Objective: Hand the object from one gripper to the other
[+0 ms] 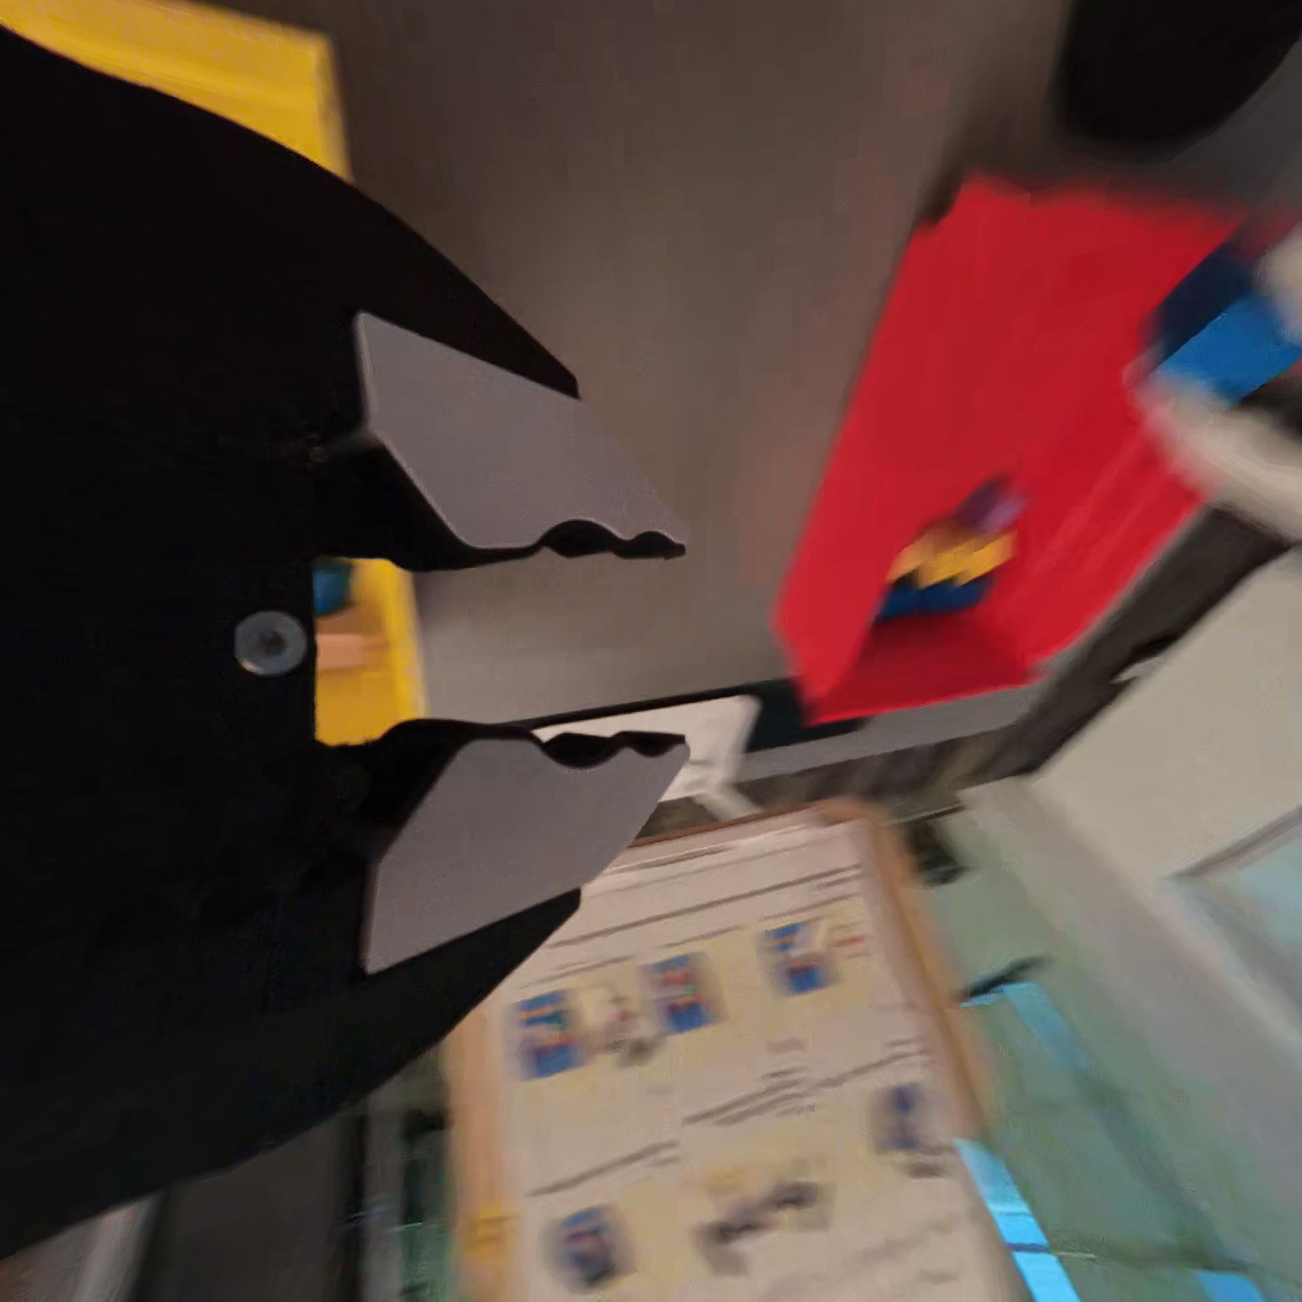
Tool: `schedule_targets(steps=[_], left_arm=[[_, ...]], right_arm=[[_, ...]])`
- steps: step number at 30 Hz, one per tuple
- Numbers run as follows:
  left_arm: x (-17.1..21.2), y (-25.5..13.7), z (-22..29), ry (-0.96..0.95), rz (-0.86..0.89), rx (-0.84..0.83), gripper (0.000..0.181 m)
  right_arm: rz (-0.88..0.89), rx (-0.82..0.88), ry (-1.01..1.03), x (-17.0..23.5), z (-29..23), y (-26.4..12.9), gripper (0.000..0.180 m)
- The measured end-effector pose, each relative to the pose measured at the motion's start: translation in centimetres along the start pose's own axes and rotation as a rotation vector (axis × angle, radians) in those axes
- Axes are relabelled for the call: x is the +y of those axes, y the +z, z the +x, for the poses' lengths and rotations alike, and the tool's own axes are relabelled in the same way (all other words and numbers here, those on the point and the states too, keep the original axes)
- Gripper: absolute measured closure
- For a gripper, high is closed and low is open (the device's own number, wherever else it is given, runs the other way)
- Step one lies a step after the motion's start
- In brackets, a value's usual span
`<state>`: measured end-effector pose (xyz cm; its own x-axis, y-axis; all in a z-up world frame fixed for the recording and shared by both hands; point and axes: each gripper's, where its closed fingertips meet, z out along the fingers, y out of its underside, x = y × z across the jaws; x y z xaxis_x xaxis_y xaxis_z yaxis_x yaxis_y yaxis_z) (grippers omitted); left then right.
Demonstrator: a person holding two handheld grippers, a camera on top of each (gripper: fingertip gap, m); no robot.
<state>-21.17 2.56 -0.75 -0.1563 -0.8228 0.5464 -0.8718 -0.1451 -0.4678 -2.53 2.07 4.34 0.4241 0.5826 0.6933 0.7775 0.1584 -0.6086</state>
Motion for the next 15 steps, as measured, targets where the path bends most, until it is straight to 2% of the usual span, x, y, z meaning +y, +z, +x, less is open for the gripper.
schedule_targets(steps=[2, 5, 10, 15], left_arm=[[-0.7, 1.3, 2.7, 0.104, -0.032, 0.114, 0.145], [-1.1, 3.4, 5.2, 0.199, -0.11, 0.243, 0.145], [-1.7, 5.6, 7.1, 0.245, -0.171, 0.365, 0.146], [-1.9, 6.6, 7.8, 0.261, -0.203, 0.425, 0.145]], right_arm=[[0.178, -0.109, -0.097, -5.3, -4.0, 0.5, 0.125], [0.247, -0.212, -0.215, -9.4, -8.9, 1.6, 0.119], [0.313, -0.303, -0.262, -11.8, -12.8, 2.4, 0.119], [0.296, -0.336, -0.264, -11.4, -13.8, 3.4, 0.125]])
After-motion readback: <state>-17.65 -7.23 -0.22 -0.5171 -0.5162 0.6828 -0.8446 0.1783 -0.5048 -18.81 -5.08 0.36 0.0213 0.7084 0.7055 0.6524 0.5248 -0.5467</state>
